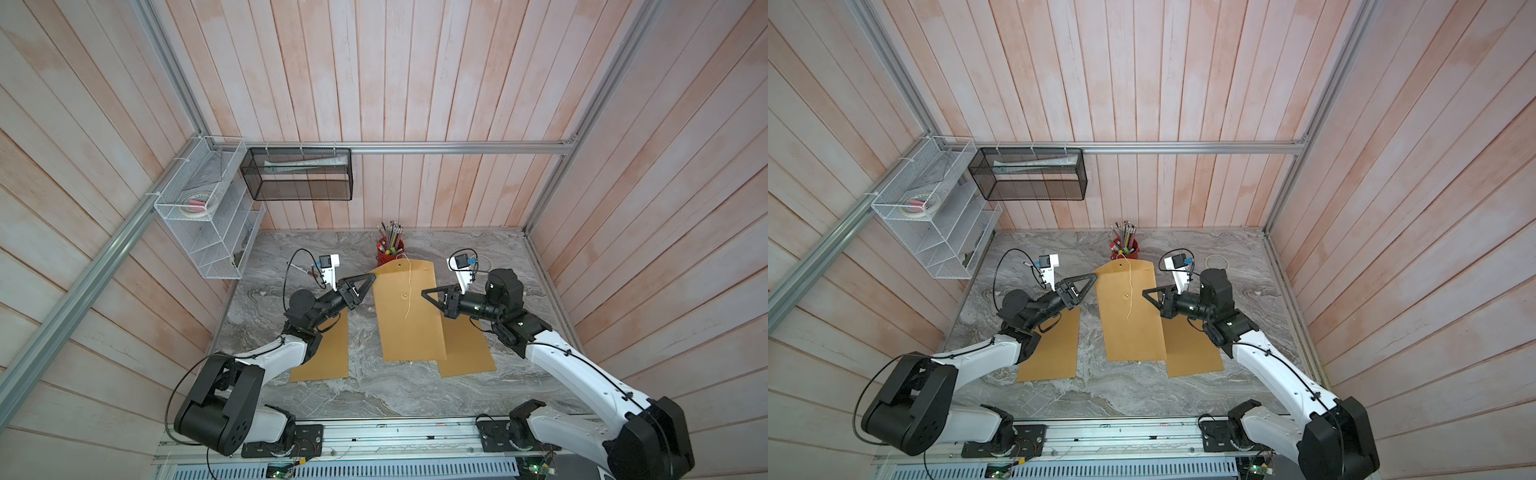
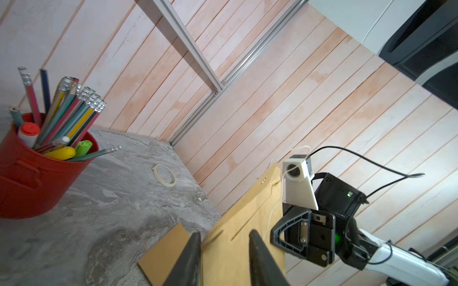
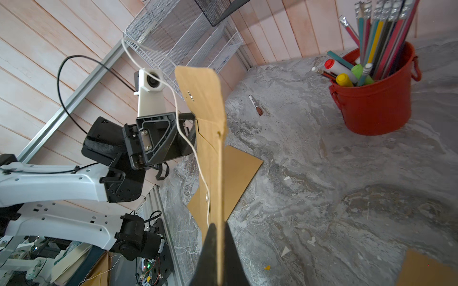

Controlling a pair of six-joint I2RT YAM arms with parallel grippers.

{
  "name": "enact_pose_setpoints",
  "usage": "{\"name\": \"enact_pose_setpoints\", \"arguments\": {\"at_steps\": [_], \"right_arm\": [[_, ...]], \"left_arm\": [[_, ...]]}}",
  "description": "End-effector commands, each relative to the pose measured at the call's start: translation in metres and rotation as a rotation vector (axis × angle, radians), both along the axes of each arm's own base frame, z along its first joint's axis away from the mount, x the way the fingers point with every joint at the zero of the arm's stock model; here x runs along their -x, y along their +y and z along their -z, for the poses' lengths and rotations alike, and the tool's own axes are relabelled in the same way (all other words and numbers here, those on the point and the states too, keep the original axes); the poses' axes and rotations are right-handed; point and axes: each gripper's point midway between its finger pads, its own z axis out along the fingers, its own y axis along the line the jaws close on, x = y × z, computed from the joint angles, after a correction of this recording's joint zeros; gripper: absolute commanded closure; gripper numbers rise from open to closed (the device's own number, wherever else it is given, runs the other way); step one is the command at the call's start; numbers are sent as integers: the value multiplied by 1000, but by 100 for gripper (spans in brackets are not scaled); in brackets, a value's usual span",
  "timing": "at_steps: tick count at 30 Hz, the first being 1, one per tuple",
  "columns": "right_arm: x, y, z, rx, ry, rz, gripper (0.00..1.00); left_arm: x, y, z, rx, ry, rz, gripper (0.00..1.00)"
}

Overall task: Open the file bag
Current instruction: Place the file bag at the center of the board.

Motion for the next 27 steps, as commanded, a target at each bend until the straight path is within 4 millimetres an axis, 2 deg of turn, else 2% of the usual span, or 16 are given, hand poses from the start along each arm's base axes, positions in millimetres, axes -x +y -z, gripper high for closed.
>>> {"name": "enact_pose_setpoints", "arguments": {"at_steps": [1, 6, 14, 22, 27], "right_arm": [[-2, -9, 7, 16, 23, 34, 100], [-6, -8, 23, 34, 75, 32, 100], [-15, -6, 65, 15, 226, 70, 100], [-18, -3, 109, 15, 354, 131, 100], [-23, -1, 127, 38, 397, 158, 100]], "left_arm": [[0, 14, 4, -60, -4, -75, 62], [6, 29, 11, -139, 7, -153, 59], [22, 46, 14, -181, 9, -225, 57], [27, 49, 22, -186, 33, -229, 56], [26, 48, 26, -184, 43, -224, 56]]}}
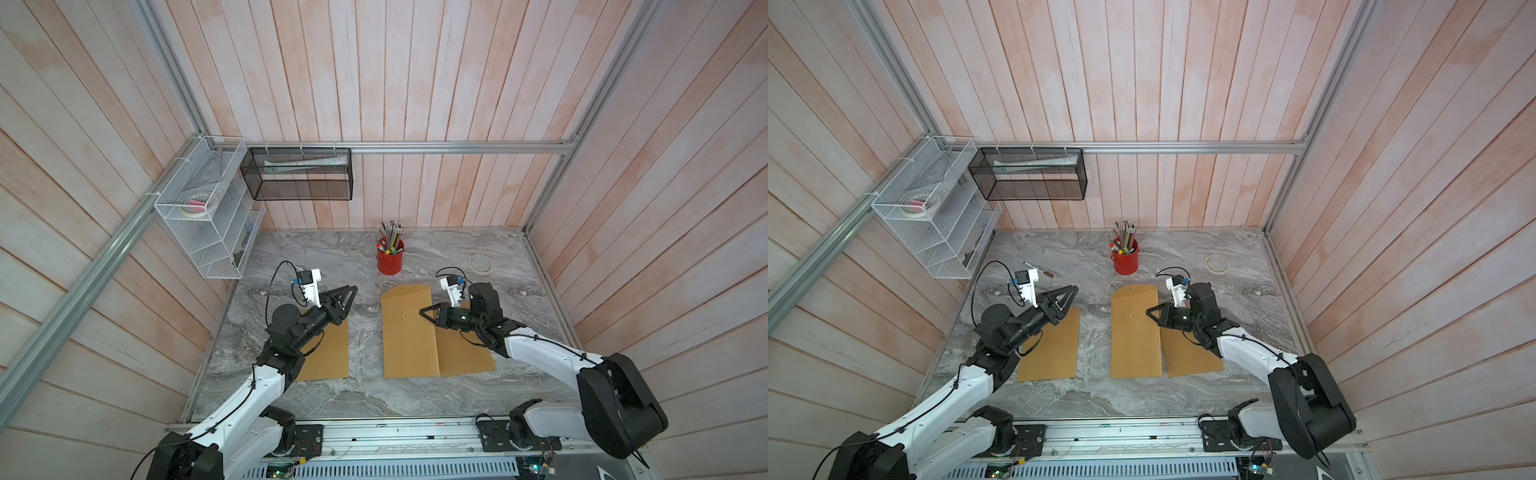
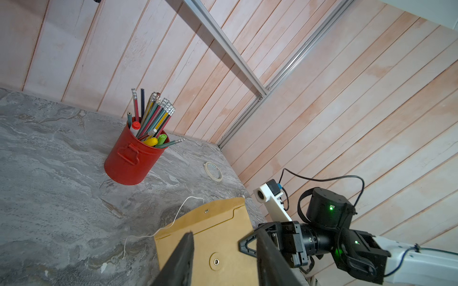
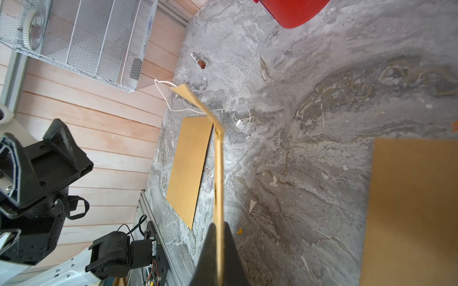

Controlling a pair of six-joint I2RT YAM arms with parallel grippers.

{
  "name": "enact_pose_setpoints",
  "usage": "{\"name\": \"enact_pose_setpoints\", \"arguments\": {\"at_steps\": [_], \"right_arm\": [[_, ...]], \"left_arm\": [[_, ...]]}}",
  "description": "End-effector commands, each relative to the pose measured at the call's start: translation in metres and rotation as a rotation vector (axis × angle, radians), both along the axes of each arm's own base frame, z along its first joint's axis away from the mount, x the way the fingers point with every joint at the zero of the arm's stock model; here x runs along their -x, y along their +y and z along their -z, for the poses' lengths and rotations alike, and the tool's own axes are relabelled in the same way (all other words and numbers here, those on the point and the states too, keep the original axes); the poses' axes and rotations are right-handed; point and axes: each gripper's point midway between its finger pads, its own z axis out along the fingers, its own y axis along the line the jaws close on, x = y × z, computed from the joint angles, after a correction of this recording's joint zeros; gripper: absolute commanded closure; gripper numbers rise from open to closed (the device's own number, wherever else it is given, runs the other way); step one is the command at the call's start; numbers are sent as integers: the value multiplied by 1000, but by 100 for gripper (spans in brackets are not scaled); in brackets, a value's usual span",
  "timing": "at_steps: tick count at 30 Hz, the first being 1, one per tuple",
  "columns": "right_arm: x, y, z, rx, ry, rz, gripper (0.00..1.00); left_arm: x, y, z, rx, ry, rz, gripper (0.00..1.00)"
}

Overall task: Open the file bag
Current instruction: Place the file bag at the center of the board.

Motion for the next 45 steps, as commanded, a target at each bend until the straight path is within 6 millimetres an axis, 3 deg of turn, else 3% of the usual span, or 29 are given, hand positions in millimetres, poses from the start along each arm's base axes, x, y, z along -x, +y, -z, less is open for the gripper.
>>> {"name": "enact_pose_setpoints", "arguments": {"at_steps": [1, 18, 45], "right_arm": [[-8, 3, 3, -3, 1, 32, 100], [-25, 27, 47, 109, 86, 23, 100], [-29, 38, 73, 143, 157, 10, 100]], "left_arm": [[0, 2, 12, -17, 16, -8, 56], [-3, 4, 17, -14, 27, -23, 56], [-3, 4, 21, -17, 34, -25, 56]]}}
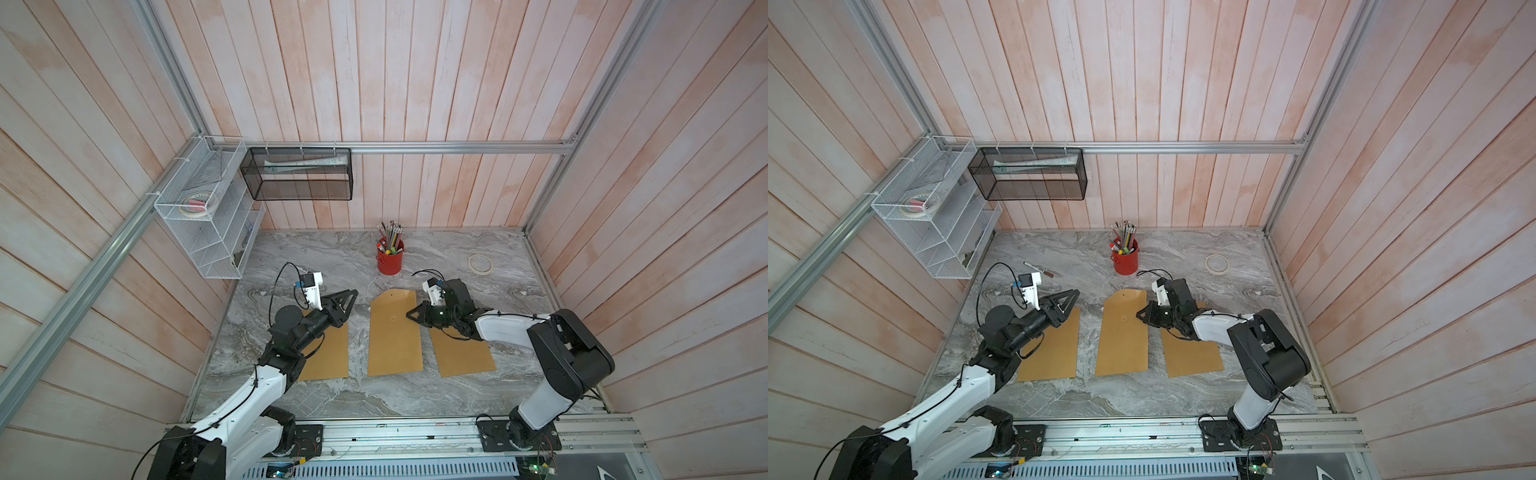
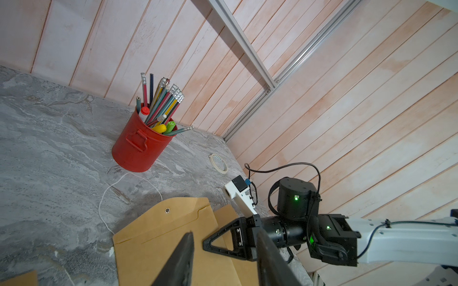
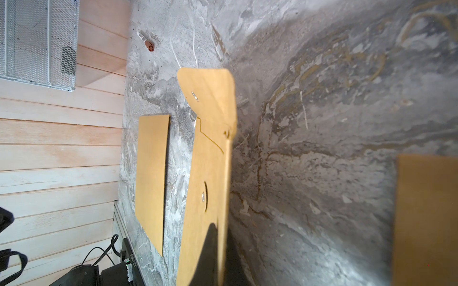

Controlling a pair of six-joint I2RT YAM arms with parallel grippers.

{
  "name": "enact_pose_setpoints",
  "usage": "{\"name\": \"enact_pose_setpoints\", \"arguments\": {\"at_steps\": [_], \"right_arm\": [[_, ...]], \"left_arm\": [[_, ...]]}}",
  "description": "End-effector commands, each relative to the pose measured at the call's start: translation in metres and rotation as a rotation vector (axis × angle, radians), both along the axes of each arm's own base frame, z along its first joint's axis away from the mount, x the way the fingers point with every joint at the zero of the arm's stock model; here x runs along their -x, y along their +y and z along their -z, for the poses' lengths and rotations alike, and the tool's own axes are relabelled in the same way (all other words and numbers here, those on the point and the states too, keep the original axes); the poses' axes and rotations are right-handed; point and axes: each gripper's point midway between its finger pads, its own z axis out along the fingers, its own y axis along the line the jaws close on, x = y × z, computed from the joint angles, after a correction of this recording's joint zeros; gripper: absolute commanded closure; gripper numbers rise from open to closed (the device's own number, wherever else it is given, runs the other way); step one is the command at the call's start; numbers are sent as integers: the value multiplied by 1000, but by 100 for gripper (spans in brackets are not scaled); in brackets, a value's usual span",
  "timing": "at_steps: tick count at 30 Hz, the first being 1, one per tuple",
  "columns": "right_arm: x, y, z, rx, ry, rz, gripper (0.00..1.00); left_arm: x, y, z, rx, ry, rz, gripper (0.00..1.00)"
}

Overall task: Open the file bag
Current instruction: Place the file bag at the center of the board.

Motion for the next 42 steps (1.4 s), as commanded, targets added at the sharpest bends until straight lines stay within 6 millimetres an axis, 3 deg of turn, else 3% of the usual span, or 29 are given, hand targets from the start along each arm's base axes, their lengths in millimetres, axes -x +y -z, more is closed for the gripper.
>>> {"name": "enact_pose_setpoints", "arguments": {"at_steps": [1, 10, 29, 42], "right_arm": [[-2, 4, 6, 23, 5, -1, 100], [1, 6, 16, 34, 29, -9, 98], [2, -11, 19, 122, 30, 51, 63], [-3, -33, 14, 254, -10, 102, 53]], "left_arm": [[-2, 4, 1, -3, -10, -24, 56], [-2, 5, 3, 0, -5, -26, 56], [-1, 5, 3, 6, -5, -26, 57], [-1, 5, 7, 10, 2, -26, 56]]}}
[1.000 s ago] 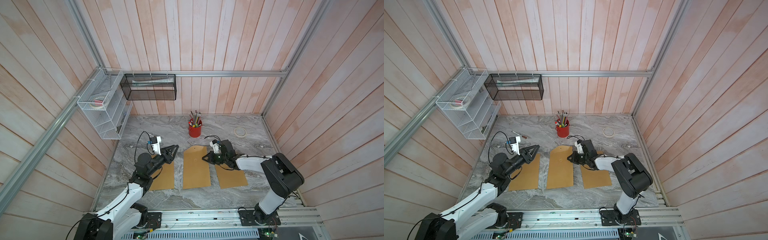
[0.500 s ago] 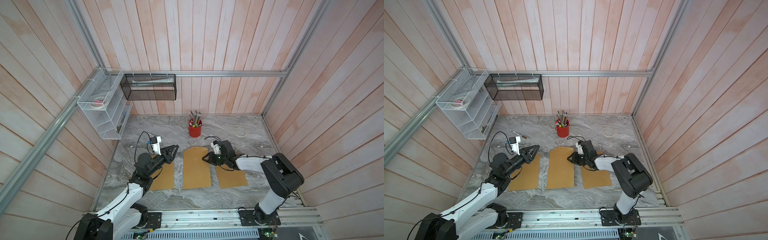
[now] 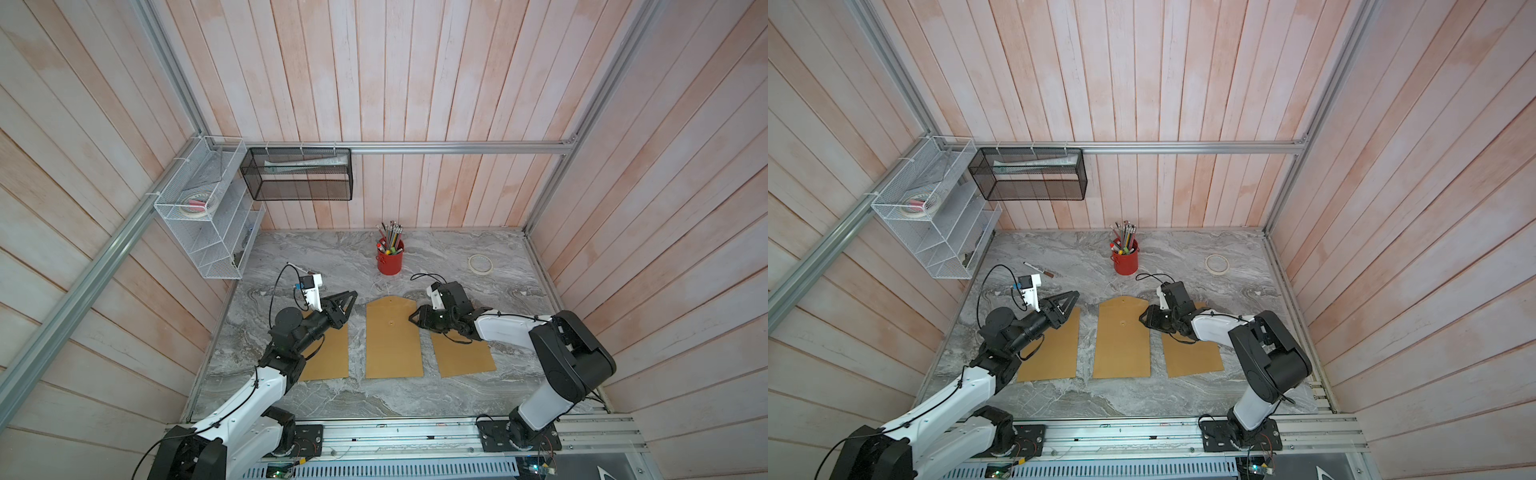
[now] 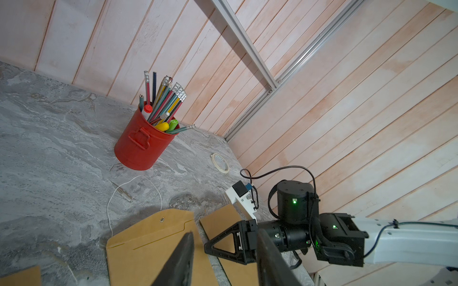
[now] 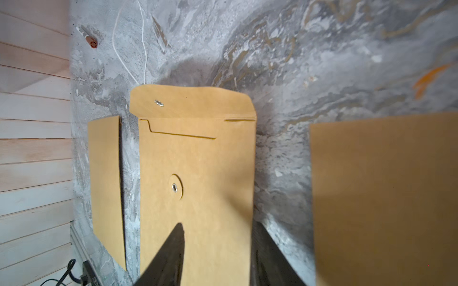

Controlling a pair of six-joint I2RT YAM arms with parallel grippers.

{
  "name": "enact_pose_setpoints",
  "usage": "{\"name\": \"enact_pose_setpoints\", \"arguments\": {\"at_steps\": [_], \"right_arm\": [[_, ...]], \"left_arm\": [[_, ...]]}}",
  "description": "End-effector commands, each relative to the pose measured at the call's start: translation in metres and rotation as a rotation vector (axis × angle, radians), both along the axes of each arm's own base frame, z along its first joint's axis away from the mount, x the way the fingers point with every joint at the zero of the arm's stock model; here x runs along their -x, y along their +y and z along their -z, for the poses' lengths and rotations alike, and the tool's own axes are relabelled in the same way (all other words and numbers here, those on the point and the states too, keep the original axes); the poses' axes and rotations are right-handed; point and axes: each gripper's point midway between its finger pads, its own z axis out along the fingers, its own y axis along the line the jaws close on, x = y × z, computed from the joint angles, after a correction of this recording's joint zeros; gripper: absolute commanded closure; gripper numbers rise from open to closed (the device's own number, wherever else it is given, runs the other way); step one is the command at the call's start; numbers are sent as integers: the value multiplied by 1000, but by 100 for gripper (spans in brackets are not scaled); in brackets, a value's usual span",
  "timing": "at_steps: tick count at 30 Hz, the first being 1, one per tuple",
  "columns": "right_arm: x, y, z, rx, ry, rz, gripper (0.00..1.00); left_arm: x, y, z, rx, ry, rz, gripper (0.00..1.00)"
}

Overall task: Open the file bag
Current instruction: Place the file bag at the center of the board, then pick up the file bag from the center of the board.

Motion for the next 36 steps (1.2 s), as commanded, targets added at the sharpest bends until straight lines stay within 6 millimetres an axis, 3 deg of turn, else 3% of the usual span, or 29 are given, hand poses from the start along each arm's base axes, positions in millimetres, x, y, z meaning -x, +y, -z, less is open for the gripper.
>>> {"name": "enact_pose_setpoints", "arguments": {"at_steps": [1, 8, 12, 23, 29, 36], "right_arm": [[-6, -9, -9, 72, -40, 16, 53], [-12, -36, -22, 127, -77, 73, 52], [-17, -60, -33, 139, -103, 125, 51], [-23, -145, -43, 208, -135, 281, 47], [-21, -181, -39, 234, -131, 359, 45], [-14, -210, -22, 282, -102, 433, 44]], "left_arm": [[-2, 4, 4, 5, 3, -19, 56], [-7, -1, 20, -7, 66, -3, 51], [-8, -16, 34, -21, 120, 38, 48], [2, -116, 66, -202, 240, 228, 34], [12, -153, 79, -267, 293, 297, 25], [11, -179, 107, -326, 412, 326, 15]]}}
